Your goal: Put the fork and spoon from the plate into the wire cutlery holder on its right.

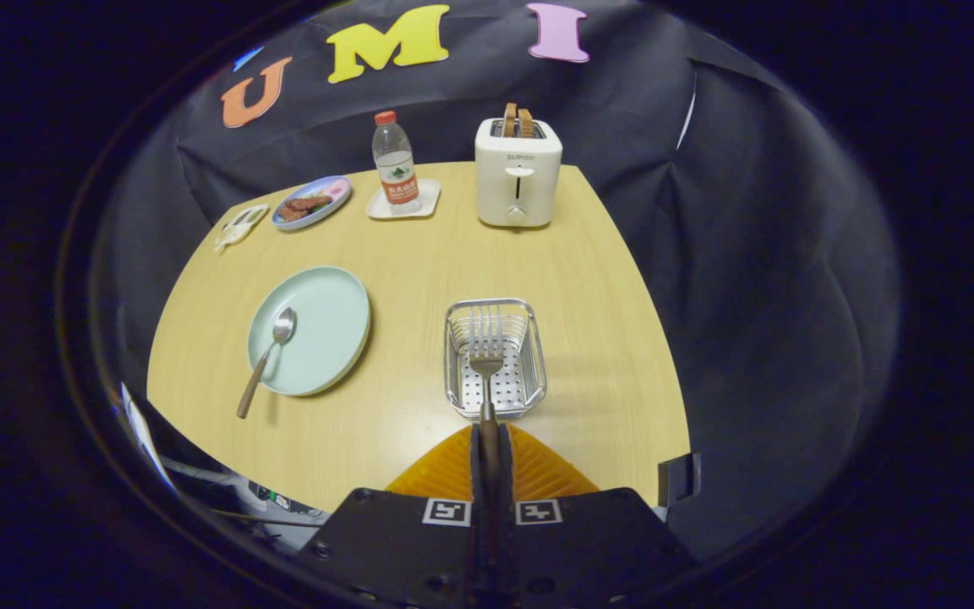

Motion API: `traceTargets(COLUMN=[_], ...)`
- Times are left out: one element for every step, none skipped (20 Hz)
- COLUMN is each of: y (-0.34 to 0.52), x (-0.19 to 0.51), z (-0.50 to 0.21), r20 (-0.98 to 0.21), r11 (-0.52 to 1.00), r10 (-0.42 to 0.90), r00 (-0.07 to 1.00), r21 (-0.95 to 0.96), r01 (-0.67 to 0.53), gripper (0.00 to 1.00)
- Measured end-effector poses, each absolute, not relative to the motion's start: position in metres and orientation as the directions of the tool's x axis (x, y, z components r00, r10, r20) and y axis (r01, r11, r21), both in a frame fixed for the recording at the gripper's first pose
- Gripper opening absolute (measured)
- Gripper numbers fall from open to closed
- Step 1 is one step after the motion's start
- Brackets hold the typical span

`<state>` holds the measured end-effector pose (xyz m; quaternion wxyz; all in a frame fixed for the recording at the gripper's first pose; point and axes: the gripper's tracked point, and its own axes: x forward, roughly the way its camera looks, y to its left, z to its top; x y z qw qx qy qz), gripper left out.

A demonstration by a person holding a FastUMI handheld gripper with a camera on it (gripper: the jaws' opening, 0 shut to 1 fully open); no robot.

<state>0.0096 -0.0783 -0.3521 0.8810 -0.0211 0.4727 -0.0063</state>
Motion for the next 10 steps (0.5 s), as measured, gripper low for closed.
traceTargets(y=[-0.0797, -0.0812, -0.0823, -0.0868, -0.0895, -0.0890, -0.0880, -0.0871, -0.0859, -0.0835], x=[0.0107, 0.0122, 0.0144, 0.0162, 0.0197, 0.0185, 0.0186, 0.0197, 0.0203, 0.0191], z=[-0.3514, -0.3503, -0.3489, -0.3475, -0.3452, -0.3461, -0.3460, -0.3460, -0.3462, -0.3468], r20=[-0.835, -0.837, -0.838, -0.835, -0.829, -0.831, -0.835, -0.834, -0.836, -0.838], r11=[0.999, 0.999, 0.999, 0.998, 0.997, 0.997, 0.998, 0.999, 0.999, 0.999], r10=[-0.032, -0.038, -0.041, -0.060, -0.068, -0.068, -0.060, -0.054, -0.048, -0.038], r00=[0.550, 0.547, 0.545, 0.547, 0.555, 0.551, 0.547, 0.549, 0.547, 0.545], r21=[-0.044, -0.046, -0.049, -0.065, -0.072, -0.073, -0.061, -0.045, -0.033, -0.019], r01=[-0.009, -0.002, 0.001, 0.011, 0.015, 0.013, 0.016, 0.029, 0.037, 0.040], gripper=[0.05, 0.05, 0.05, 0.07, 0.07, 0.07, 0.07, 0.07, 0.07, 0.07])
